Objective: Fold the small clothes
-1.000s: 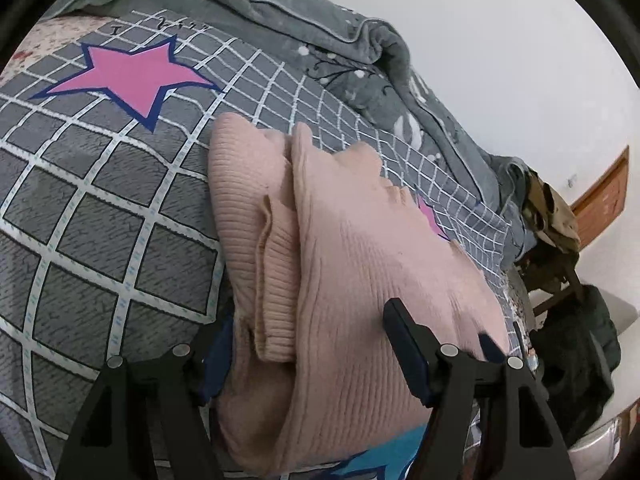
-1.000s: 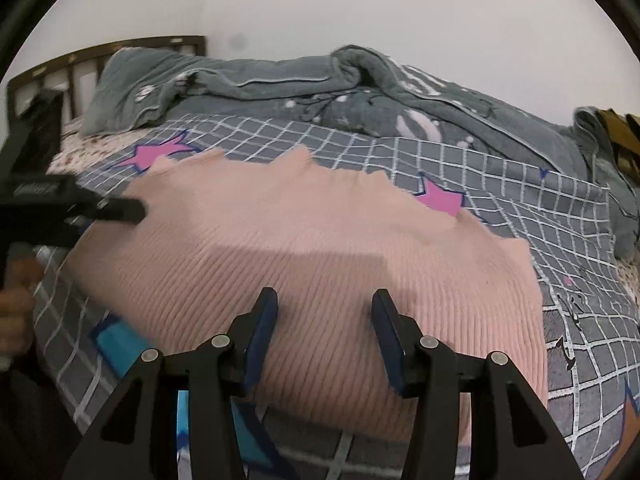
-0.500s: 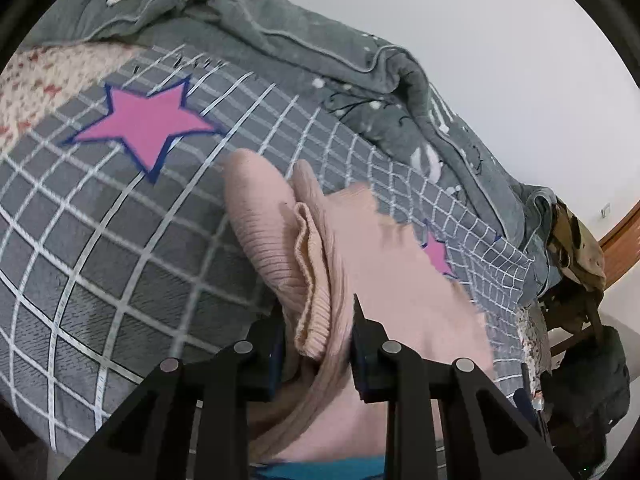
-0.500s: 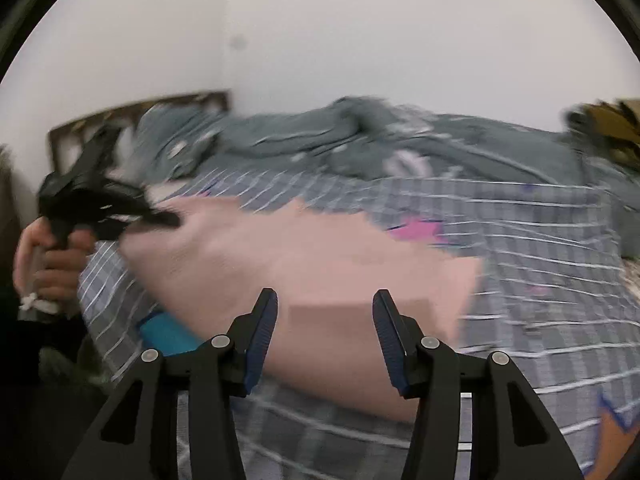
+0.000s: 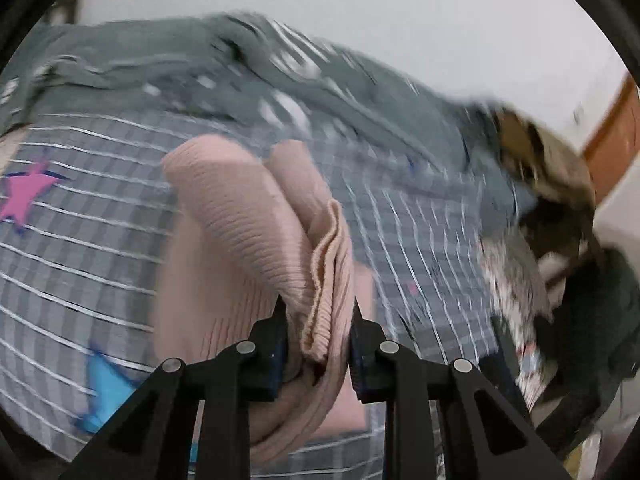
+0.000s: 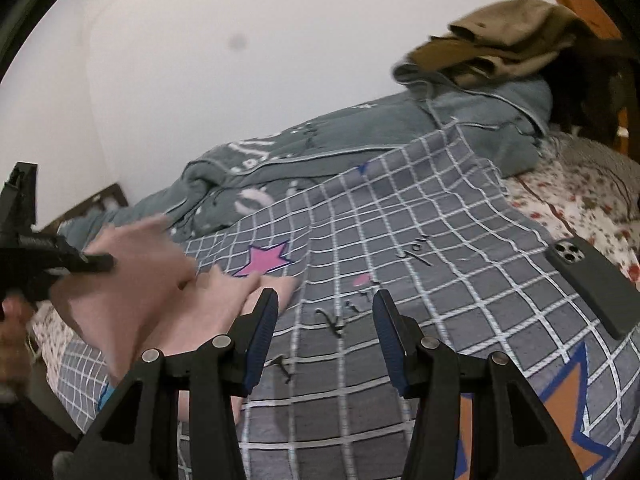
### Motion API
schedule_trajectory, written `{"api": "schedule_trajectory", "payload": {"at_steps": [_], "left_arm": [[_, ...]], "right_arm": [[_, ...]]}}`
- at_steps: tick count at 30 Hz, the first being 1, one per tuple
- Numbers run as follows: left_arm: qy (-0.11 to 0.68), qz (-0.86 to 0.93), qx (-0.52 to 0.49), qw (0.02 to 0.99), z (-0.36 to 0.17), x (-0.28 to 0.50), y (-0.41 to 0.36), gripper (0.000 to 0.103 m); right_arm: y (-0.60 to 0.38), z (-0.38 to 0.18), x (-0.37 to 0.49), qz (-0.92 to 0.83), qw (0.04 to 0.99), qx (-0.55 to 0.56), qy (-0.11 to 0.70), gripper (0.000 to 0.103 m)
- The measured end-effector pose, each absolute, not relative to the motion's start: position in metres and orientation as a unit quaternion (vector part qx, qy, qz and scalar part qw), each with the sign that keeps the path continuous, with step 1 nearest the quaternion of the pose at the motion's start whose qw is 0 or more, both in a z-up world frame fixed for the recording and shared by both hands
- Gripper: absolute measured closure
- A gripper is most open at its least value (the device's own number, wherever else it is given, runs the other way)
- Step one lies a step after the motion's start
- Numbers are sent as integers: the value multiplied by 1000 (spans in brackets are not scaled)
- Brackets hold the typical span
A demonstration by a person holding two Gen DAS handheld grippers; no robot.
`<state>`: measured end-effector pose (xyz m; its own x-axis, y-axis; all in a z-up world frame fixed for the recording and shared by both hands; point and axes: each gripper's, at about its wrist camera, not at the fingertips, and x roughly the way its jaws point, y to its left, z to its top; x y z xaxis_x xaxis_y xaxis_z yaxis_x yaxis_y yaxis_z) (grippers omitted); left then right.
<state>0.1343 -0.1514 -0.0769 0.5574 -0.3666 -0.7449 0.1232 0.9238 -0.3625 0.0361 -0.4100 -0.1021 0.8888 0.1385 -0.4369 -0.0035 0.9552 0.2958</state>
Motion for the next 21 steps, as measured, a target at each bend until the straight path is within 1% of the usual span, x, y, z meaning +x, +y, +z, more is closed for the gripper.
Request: {"api": "schedule_trajectory", "payload": {"at_steps": [3, 5, 7, 8, 10, 14, 17, 21], "left_arm": [[489, -150, -94, 854, -116, 138, -194, 76], [487, -169, -78, 853, -126, 135, -204, 71], [460, -204, -83, 860, -117, 128, -200, 61], [452, -216, -89, 861, -112, 126, -195, 58], [430, -230, -106, 866, -98, 123, -176, 45], [395, -200, -106, 891, -83, 118, -137, 43], [379, -172, -104, 903, -85, 113, -105, 43], [381, -155, -109, 905, -100, 109, -63, 43]], "right_arm": [[-417, -107, 38, 36, 958, 150, 241, 54], [-418, -108, 36, 38, 958, 148, 243, 54], [-418, -107, 36, 45, 958, 147, 241, 54], [-417, -106, 36, 49, 958, 149, 240, 54], [-413, -104, 36, 62, 958, 154, 236, 54], [-393, -100, 42, 110, 948, 174, 241, 54], [-369, -98, 43, 171, 935, 194, 242, 54], [-332, -100, 47, 220, 925, 194, 243, 52]]}}
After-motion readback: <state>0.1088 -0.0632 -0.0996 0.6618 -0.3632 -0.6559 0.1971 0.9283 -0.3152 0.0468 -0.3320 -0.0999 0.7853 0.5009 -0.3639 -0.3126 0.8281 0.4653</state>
